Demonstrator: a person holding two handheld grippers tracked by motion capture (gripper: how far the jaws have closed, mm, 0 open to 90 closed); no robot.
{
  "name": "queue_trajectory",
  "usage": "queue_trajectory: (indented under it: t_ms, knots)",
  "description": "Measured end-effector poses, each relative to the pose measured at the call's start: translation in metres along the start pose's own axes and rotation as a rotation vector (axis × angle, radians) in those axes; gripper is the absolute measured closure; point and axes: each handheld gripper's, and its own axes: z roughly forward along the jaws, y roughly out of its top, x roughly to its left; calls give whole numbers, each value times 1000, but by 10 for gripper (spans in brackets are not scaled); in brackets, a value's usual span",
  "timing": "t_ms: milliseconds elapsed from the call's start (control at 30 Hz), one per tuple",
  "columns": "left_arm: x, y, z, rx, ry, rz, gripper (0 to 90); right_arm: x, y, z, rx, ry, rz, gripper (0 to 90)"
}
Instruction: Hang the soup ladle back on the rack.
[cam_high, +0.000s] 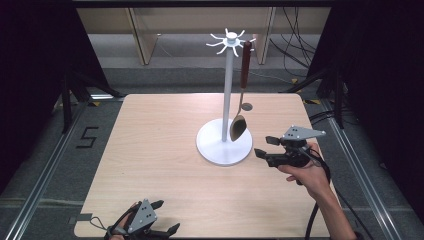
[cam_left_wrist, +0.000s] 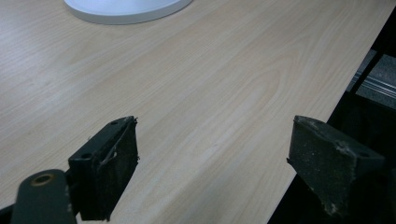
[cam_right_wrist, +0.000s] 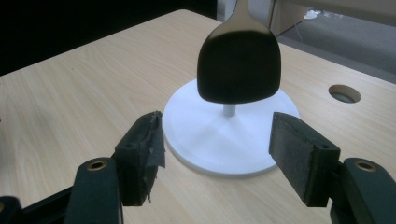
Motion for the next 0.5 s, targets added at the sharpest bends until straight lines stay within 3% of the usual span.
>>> queue_trajectory:
  t_ms: [33, 67, 167, 233, 367, 400, 433, 500]
  knots:
    - [-1, 0, 0, -11, -4, -13, 151, -1, -1, 1, -20, -7, -18, 360]
    - [-1, -1, 0, -8, 4, 3, 151, 0, -3, -1, 1, 1, 6, 359]
    - [1, -1, -2, -3, 10, 4, 151, 3, -5, -3, 29, 4, 18, 358]
    - [1, -1, -2, -1, 10, 8, 151, 3, -7, -3, 8, 3, -8, 358]
    - [-1, -1, -1, -19, 5, -7, 151, 8, -10, -4, 21, 9, -5, 355]
    - [-1, -1, -1, -15, 6, -3, 151, 7, -10, -4, 18, 13, -30, 354]
    - [0, -1, -1, -13, 7, -1, 151, 11, -12, -4, 37, 14, -1, 352]
    - [0, -1, -1, -12, 7, 7, 151, 11, -14, -3, 36, 21, -18, 349]
